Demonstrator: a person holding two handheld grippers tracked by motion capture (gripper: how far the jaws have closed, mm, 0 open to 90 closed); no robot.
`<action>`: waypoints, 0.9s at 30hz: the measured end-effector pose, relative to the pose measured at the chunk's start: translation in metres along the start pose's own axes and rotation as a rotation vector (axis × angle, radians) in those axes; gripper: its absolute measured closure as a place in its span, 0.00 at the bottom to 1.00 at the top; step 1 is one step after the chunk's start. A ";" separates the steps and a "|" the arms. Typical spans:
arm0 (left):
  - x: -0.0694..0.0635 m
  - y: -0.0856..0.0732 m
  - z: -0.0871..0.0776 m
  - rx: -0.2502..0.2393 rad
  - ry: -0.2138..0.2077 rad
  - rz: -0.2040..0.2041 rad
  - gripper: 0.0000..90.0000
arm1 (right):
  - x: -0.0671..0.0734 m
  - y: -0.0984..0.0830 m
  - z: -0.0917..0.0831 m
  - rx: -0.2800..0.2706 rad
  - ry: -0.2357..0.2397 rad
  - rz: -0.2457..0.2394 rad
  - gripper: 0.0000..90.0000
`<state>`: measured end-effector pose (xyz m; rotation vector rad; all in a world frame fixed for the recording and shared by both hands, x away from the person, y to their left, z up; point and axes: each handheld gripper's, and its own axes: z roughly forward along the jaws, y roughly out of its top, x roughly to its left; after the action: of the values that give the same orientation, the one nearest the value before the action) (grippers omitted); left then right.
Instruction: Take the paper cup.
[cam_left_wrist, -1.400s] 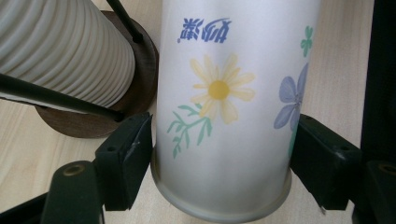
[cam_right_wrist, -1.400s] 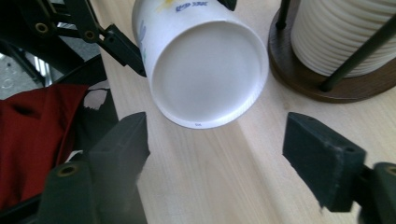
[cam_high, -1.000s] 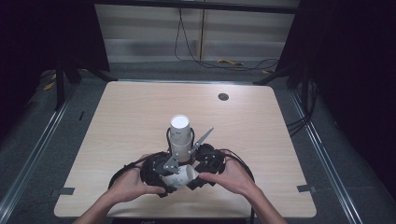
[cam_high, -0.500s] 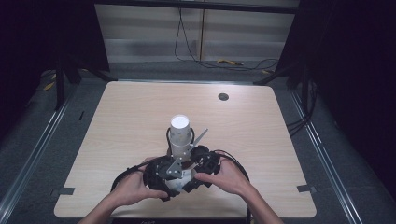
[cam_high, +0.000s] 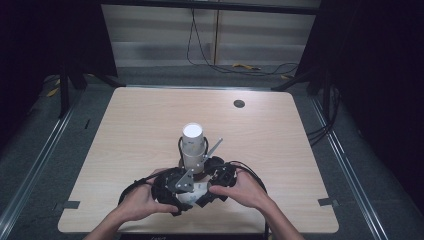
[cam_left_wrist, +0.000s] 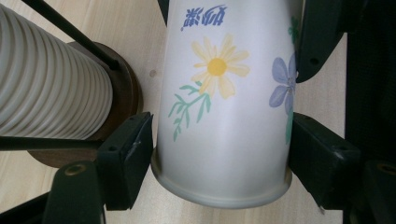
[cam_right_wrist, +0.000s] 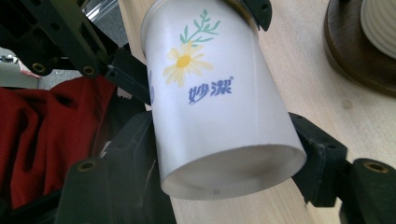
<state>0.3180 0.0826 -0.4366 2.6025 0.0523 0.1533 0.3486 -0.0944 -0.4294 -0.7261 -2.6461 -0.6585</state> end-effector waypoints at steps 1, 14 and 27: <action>0.000 -0.001 0.001 -0.006 -0.002 -0.012 0.29 | 0.001 0.000 0.000 -0.001 -0.002 0.004 0.36; 0.004 -0.005 -0.001 -0.064 -0.023 -0.034 0.24 | 0.001 -0.001 -0.003 -0.024 0.003 -0.002 0.39; 0.009 -0.010 -0.006 -0.109 -0.050 -0.069 0.19 | 0.005 -0.006 -0.009 -0.073 -0.003 0.007 0.40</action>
<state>0.3258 0.0945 -0.4355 2.4912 0.1123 0.0646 0.3434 -0.1015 -0.4219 -0.7566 -2.6327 -0.7561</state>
